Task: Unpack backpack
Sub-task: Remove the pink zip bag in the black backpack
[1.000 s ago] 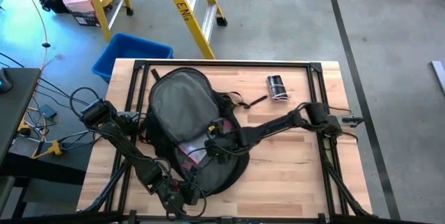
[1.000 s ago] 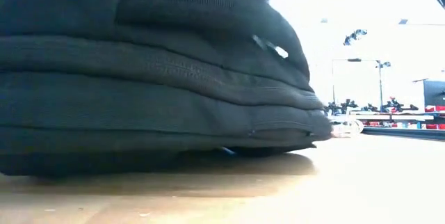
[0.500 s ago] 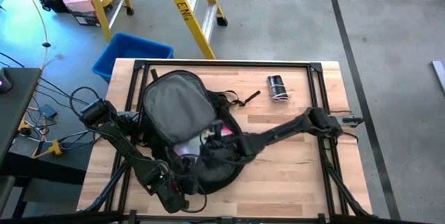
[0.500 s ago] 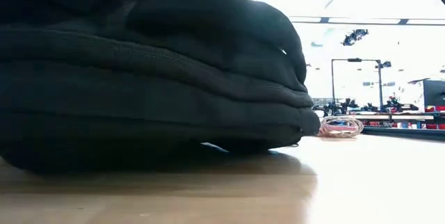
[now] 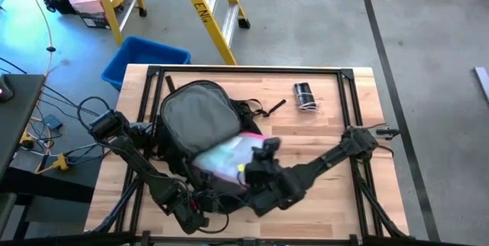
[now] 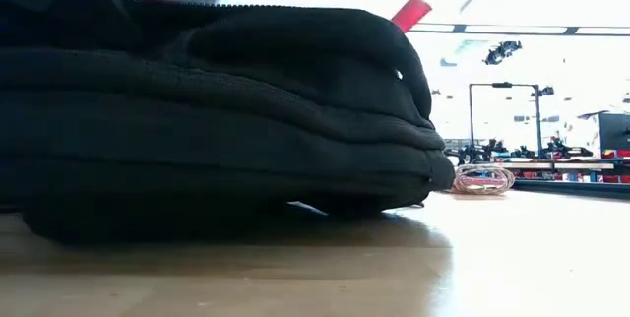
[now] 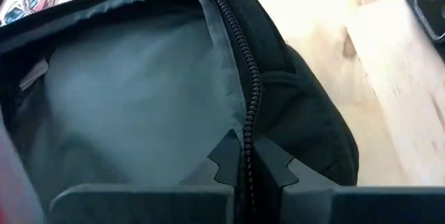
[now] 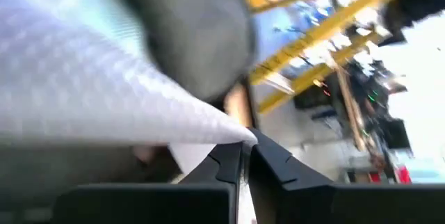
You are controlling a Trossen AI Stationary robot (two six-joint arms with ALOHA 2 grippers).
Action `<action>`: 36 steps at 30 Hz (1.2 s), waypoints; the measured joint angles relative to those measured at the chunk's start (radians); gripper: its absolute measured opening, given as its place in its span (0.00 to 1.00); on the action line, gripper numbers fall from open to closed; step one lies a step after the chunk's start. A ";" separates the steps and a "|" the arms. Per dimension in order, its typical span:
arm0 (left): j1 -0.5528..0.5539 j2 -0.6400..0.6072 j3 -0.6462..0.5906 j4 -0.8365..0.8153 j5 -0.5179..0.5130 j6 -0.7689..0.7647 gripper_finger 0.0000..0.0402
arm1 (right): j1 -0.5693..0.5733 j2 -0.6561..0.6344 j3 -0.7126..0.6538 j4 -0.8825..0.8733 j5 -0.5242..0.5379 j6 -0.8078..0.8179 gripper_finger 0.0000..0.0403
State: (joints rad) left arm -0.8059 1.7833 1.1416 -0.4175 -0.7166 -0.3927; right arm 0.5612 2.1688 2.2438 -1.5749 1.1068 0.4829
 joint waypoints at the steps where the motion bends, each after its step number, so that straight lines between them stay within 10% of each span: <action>1: 0.000 0.001 0.000 -0.018 0.000 -0.001 0.00 | 0.012 -0.014 0.006 0.007 0.026 -0.004 0.00; 17: -0.075 0.001 -0.002 -0.657 -0.048 -0.419 0.00 | 0.081 -0.286 0.099 0.013 0.332 -0.032 0.00; 30: -0.367 -0.081 -0.002 -1.155 -0.010 -1.336 0.00 | 0.060 -0.303 0.097 0.003 0.187 -0.017 0.00; 36: -0.388 -0.139 -0.002 -1.146 0.044 -1.445 0.11 | 0.040 -0.303 0.097 0.004 0.115 -0.017 0.00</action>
State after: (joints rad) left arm -1.1942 1.6443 1.1393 -1.5632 -0.6725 -1.8374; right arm 0.6014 1.8660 2.3405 -1.5707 1.2222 0.4664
